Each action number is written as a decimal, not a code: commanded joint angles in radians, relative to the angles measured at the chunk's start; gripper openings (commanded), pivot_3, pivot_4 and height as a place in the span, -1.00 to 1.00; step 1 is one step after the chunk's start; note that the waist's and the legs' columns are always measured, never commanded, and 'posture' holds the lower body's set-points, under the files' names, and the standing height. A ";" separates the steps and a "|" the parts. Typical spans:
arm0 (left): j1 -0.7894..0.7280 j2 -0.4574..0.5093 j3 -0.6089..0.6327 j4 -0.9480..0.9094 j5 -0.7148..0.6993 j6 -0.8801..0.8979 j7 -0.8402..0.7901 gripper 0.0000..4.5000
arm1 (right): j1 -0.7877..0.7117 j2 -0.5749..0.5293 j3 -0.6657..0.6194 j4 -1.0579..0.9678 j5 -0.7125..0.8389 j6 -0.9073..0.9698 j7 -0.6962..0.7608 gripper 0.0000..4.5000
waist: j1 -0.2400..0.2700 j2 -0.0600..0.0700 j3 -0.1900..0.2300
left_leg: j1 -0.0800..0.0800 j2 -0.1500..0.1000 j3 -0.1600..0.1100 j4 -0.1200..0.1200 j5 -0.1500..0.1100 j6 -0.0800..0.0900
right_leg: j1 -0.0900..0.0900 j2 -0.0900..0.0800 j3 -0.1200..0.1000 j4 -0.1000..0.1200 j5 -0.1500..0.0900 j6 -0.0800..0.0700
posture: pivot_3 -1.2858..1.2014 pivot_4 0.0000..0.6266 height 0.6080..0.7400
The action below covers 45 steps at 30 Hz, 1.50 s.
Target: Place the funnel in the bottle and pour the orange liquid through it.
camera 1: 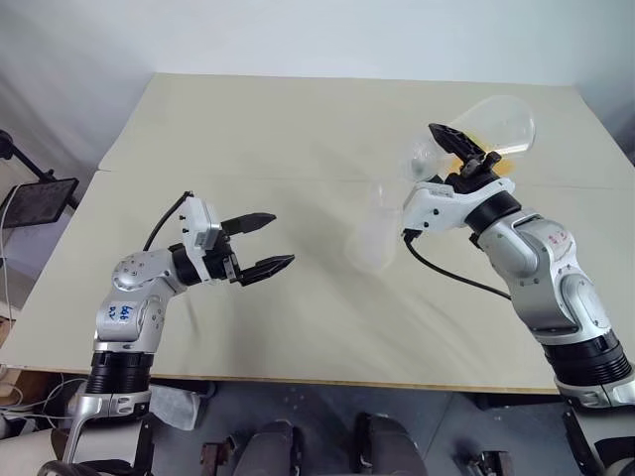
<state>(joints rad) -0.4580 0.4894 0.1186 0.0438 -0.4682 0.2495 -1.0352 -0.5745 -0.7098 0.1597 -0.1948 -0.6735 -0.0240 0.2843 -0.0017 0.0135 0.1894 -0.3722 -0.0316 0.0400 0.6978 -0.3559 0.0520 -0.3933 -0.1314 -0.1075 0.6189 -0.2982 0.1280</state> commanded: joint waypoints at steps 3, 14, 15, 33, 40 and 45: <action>0.005 0.001 0.002 -0.042 -0.022 -0.001 0.005 1.00 | -0.010 -0.022 -0.021 -0.042 -0.068 -0.055 -0.029 0.09 | 0.000 0.000 0.000 | 0.000 0.000 0.000 0.000 0.000 0.000 | 0.000 0.000 0.000 0.000 0.000 0.000 | 0.03 -0.52 1.00; 0.005 -0.004 0.000 -0.045 -0.024 0.001 0.011 1.00 | -0.010 -0.016 -0.039 -0.025 -0.120 -0.096 -0.052 0.09 | 0.000 0.000 0.000 | 0.000 0.000 0.000 0.000 0.000 0.000 | 0.000 0.000 0.000 0.000 0.000 0.000 | 0.03 -0.52 1.00; 0.003 -0.004 0.001 -0.043 -0.024 0.000 0.011 1.00 | -0.010 -0.017 -0.041 -0.024 -0.124 -0.100 -0.055 0.09 | 0.000 0.000 0.000 | 0.000 0.000 0.000 0.000 0.000 0.000 | 0.000 0.000 0.000 0.000 0.000 0.000 | 0.03 -0.52 1.00; -0.002 -0.009 0.001 -0.037 -0.022 -0.006 0.012 1.00 | -0.004 -0.042 -0.057 -0.002 -0.178 -0.128 -0.092 0.09 | -0.001 0.000 0.000 | 0.000 0.000 0.000 0.000 0.000 0.000 | 0.000 0.000 0.000 0.000 0.000 0.000 | 0.03 -0.52 1.00; -0.007 -0.012 0.001 -0.032 -0.021 -0.009 0.012 1.00 | -0.003 -0.048 -0.057 0.000 -0.180 -0.142 -0.097 0.09 | 0.000 0.000 0.000 | 0.000 0.000 0.000 0.000 0.000 0.000 | 0.000 0.000 0.000 0.000 0.000 0.000 | 0.03 -0.52 1.00; -0.007 -0.012 0.001 -0.032 -0.021 -0.009 0.012 1.00 | -0.002 -0.051 -0.055 0.000 -0.202 -0.138 -0.109 0.09 | 0.000 0.000 0.000 | 0.000 0.000 0.000 0.000 0.000 0.000 | 0.000 0.000 0.000 0.000 0.000 0.000 | 0.03 -0.52 1.00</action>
<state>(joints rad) -0.4577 0.4781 0.1166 0.0418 -0.4685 0.2503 -1.0261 -0.5693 -0.7417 0.1471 -0.1690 -0.8656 -0.1592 0.2019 -0.0020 0.0135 0.1894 -0.3722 -0.0314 0.0399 0.6976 -0.3557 0.0517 -0.3931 -0.1312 -0.1073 0.6185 -0.2982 0.1280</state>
